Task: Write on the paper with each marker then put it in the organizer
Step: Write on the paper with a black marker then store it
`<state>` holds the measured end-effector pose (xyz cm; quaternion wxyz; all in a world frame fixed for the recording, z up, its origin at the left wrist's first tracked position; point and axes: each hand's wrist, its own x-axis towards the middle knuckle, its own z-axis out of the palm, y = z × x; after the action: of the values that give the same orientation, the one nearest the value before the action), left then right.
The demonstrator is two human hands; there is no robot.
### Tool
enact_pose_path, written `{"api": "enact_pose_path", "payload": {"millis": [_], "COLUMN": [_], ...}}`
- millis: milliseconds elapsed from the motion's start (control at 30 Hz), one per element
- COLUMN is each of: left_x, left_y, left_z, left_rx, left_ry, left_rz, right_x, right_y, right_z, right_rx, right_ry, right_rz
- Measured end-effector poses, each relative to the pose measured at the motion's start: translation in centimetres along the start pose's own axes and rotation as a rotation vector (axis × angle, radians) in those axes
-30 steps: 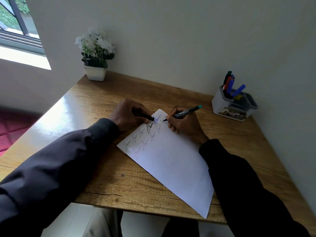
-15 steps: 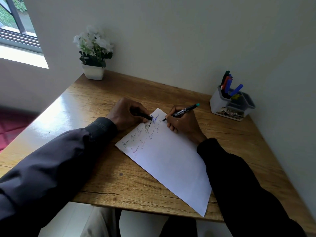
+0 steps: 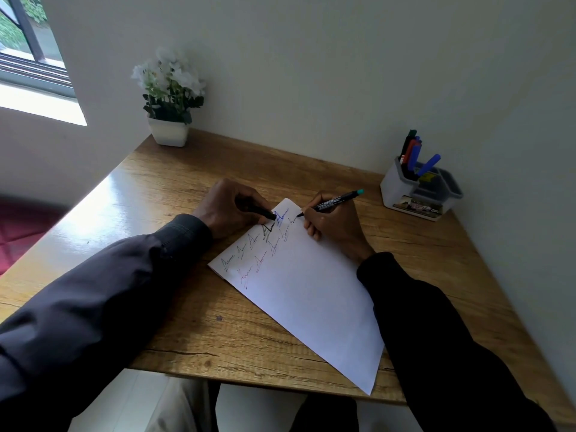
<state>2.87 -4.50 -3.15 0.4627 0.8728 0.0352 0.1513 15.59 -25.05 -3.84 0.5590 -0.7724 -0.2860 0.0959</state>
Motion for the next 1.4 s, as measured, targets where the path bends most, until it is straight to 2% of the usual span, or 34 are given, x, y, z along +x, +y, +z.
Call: {"api": "enact_pose_path", "payload": {"millis": [600, 1033, 1233, 1400], "left_x": [0.13, 0.08, 0.06, -0.13], "left_y": [-0.18, -0.26, -0.26, -0.25], "left_z": [0.03, 0.03, 0.03, 0.01], "left_rx": [0.017, -0.002, -0.002, -0.009], "left_ry": [-0.008, -0.010, -0.005, 0.014], "left_rz": [-0.010, -0.015, -0.007, -0.011], "right_x": [0.17, 0.50, 0.45, 0.56], "right_y": [0.04, 0.28, 0.27, 0.32], "right_z": [0.13, 0.20, -0.15, -0.72], "right_rx": [-0.003, 0.050, 0.112, 0.236], "right_ry": [0.014, 0.161, 0.148, 0.045], "right_rz": [0.033, 0.064, 0.049, 0.018]}}
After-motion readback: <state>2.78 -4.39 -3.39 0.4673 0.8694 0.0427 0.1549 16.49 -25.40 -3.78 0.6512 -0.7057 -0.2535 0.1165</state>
